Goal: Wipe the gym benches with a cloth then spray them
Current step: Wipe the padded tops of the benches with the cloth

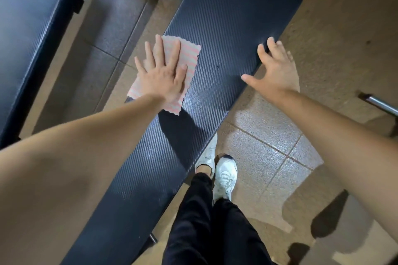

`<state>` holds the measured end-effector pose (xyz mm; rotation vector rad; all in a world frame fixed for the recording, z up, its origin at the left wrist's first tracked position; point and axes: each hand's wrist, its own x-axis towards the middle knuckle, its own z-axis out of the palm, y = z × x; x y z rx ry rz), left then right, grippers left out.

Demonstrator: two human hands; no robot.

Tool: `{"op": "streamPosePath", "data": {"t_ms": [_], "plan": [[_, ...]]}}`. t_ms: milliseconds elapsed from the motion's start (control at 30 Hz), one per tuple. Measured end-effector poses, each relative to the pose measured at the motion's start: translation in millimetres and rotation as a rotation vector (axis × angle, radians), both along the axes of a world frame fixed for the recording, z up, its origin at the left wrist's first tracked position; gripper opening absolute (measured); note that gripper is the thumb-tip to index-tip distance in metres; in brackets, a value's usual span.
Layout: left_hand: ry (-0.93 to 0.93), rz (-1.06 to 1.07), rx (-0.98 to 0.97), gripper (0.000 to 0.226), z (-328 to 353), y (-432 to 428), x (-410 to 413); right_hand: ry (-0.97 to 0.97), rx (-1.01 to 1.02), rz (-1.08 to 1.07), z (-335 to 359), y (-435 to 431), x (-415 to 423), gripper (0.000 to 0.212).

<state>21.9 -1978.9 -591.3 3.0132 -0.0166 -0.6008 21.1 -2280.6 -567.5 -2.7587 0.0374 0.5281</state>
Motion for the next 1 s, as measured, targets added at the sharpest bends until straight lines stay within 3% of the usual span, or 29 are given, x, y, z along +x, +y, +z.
{"op": "streamPosePath", "data": {"t_ms": [100,300,533,667,1000], "plan": [[0.001,-0.100,-0.030,0.064,-4,-18,-13,0.015,-0.024,0.036,7,-1,10,0.087],[-0.029,-0.316,-0.157,0.062,2,-76,-56,0.058,0.067,0.032,13,-14,20,0.064],[0.008,-0.379,-0.191,0.064,2,-89,-65,0.123,0.052,0.043,21,-15,23,0.064],[-0.025,-0.438,-0.178,0.061,1,-70,-25,0.151,0.058,0.036,28,-14,29,0.060],[-0.041,-0.237,-0.108,0.063,0,-62,133,0.181,0.093,0.002,31,-13,31,0.057]]}}
